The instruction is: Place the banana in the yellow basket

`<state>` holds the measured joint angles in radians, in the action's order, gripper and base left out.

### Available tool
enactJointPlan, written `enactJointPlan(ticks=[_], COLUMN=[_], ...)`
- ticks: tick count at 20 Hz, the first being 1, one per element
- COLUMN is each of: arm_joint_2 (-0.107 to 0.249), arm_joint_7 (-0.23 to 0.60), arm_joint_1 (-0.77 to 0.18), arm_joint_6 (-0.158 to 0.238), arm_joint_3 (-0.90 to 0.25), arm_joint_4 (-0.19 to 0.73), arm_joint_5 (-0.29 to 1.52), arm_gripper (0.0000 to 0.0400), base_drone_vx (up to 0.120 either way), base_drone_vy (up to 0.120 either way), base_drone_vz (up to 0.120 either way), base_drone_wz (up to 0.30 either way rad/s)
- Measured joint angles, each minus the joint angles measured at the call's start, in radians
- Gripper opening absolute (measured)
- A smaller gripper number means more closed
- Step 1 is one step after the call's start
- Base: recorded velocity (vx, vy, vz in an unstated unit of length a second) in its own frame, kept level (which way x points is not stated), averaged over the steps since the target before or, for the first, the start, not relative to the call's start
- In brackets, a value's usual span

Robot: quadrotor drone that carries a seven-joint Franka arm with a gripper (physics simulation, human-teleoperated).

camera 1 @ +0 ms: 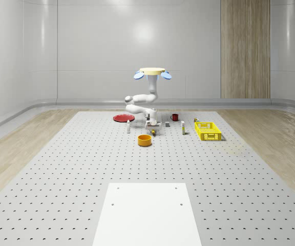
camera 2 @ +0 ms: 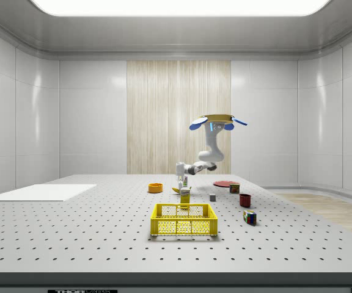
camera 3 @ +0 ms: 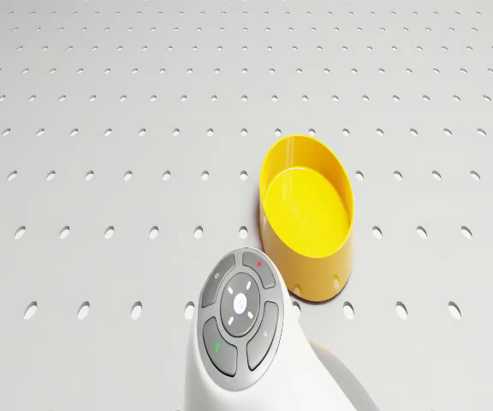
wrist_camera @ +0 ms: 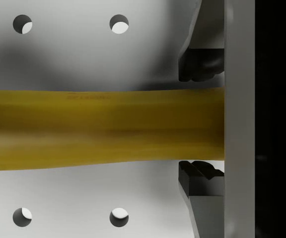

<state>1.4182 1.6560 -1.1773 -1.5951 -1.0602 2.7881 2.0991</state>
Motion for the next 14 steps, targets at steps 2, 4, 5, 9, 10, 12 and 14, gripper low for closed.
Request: enactJointPlan(ticks=[2,4,5,9,10,12,14], arm_joint_2=[-0.001,-0.002,-0.003,-0.008,-0.010,-0.013,-0.017], arm_joint_7=[-0.001,-0.008,-0.012,-0.030,-0.034,-0.040,-0.045], arm_joint_1=[0.000,0.000,0.001,0.004,0.006,0.011,0.017], arm_joint_6=[0.000,0.001,0.003,0.010,0.015,0.027,0.042], arm_joint_3=[0.002,0.003,0.004,0.003,-0.002,-0.018,-0.039], arm_joint_4=[-0.001,-0.001,-0.001,0.001,0.004,0.012,0.022], arm_joint_5=[0.002,0.006,0.007,0.010,0.005,-0.008,-0.027], arm_gripper=[0.0191,0.0191,0.0190,0.0190,0.0190,0.0190,0.0190], base_drone_vx=[0.000,0.000,0.000,0.000,0.000,0.000,0.000], base_drone_vy=[0.000,0.000,0.000,0.000,0.000,0.000,0.000], base_drone_vz=[0.000,0.000,0.000,0.000,0.000,0.000,0.000], base_drone_wz=[0.000,0.000,0.000,0.000,0.000,0.000,0.000])
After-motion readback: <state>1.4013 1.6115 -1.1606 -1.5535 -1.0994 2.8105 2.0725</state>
